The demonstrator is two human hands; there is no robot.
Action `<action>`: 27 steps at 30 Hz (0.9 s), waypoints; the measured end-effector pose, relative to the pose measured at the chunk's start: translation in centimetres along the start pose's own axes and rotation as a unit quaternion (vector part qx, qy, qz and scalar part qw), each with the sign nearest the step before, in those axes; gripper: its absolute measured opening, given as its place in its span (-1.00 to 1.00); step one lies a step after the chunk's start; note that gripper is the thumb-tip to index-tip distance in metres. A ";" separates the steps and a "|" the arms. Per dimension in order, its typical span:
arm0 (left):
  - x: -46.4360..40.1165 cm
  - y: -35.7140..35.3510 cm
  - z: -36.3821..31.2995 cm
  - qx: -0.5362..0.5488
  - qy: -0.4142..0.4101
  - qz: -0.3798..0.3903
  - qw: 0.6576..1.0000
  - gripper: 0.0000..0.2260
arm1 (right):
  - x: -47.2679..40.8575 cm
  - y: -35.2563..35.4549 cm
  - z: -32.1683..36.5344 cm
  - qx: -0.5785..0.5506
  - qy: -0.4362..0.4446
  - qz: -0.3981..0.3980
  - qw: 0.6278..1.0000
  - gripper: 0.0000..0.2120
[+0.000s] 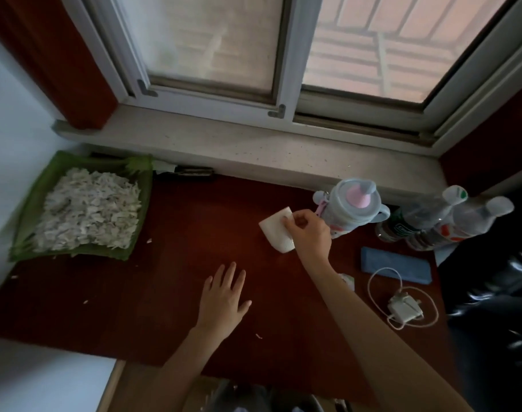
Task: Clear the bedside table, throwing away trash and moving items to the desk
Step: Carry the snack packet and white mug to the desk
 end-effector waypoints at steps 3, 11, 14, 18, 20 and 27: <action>0.0 -0.3 0.1 0.009 0.006 0.003 1.000 -0.39 | -1.9 -1.0 0.7 0.012 -0.005 -0.027 1.000 -0.85; 0.3 0.2 0.1 0.029 0.001 -0.041 0.999 -0.40 | -3.4 -2.5 -0.1 0.018 -0.049 -0.080 0.995 -0.82; 0.3 0.2 0.4 0.024 0.002 -0.050 0.998 -0.40 | -2.5 -2.6 -0.9 0.008 -0.036 -0.090 0.995 -0.82; 0.3 0.2 0.3 0.025 0.001 -0.058 0.998 -0.40 | -1.1 -2.1 -1.9 -0.010 -0.009 -0.094 0.996 -0.79; 0.3 0.1 0.3 0.025 0.002 -0.056 0.998 -0.40 | -0.4 -1.9 -2.6 -0.030 -0.008 -0.085 0.996 -0.77; 0.3 -0.2 0.3 0.022 0.002 -0.041 0.999 -0.40 | 2.0 -1.5 -3.8 -0.055 0.035 -0.046 0.997 -0.82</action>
Point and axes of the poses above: each hand's wrist, its own x-axis away from the middle knuckle, its own y-axis out of the back of the hand, z = x × y, the point moved 8 cm from there along -x, towards the middle knuckle, and after that the axes turned 11 degrees about y, right-handed, at the moved point
